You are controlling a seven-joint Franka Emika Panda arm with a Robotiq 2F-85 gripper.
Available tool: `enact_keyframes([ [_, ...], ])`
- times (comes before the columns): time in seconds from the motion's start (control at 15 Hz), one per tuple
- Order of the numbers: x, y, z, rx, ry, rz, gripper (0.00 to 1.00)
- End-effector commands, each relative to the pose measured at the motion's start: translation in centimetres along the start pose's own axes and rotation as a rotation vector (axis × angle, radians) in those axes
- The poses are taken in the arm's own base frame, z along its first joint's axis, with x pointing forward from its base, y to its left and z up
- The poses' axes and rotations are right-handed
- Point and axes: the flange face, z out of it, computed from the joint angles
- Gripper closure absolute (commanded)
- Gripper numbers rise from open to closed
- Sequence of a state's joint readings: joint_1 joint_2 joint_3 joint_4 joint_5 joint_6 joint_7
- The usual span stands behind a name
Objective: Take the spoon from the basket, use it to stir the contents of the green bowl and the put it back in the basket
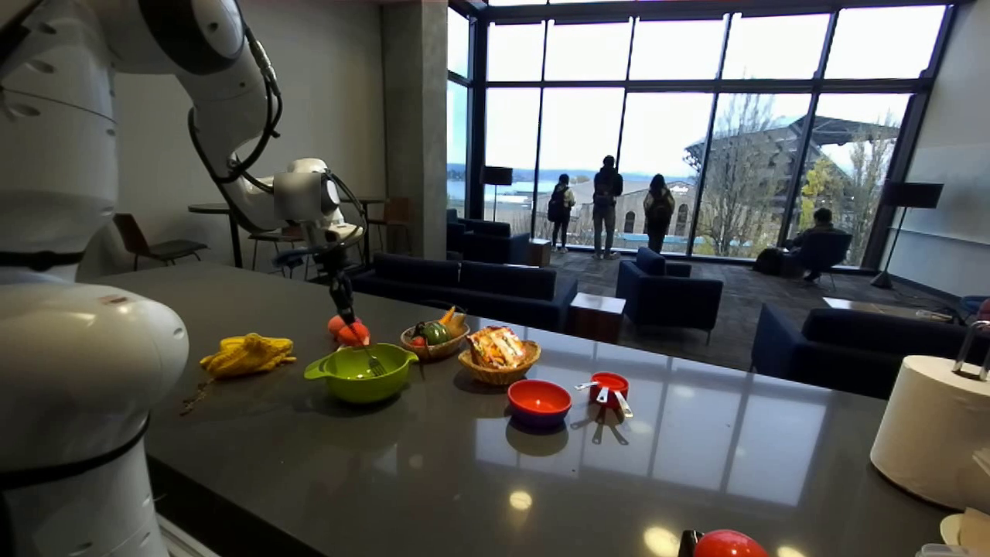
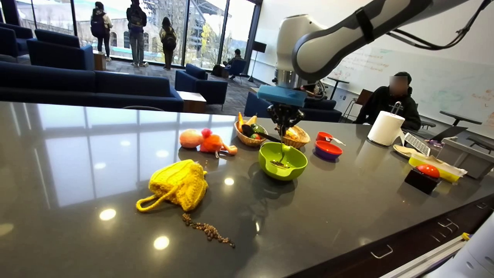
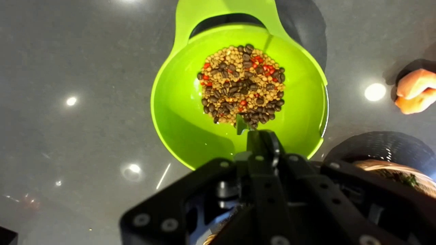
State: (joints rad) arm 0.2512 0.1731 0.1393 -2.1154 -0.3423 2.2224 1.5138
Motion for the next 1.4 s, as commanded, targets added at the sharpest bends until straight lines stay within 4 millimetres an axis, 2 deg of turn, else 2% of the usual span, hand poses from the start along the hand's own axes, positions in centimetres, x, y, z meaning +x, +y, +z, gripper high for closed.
enact_keyframes([
  [0.0,2.3,0.3,0.1,-0.004,0.021,-0.003,0.99],
  [0.2,3.4,1.5,0.8,-0.030,0.006,0.023,0.99],
  [0.4,3.3,1.8,1.8,-0.050,-0.026,0.019,0.99],
  [0.6,2.1,1.1,2.0,-0.051,-0.055,-0.023,0.99],
  [1.07,-1.3,-1.4,1.0,-0.025,-0.075,-0.153,0.99],
  [1.33,-2.0,-3.2,0.5,-0.002,-0.052,-0.230,0.99],
])
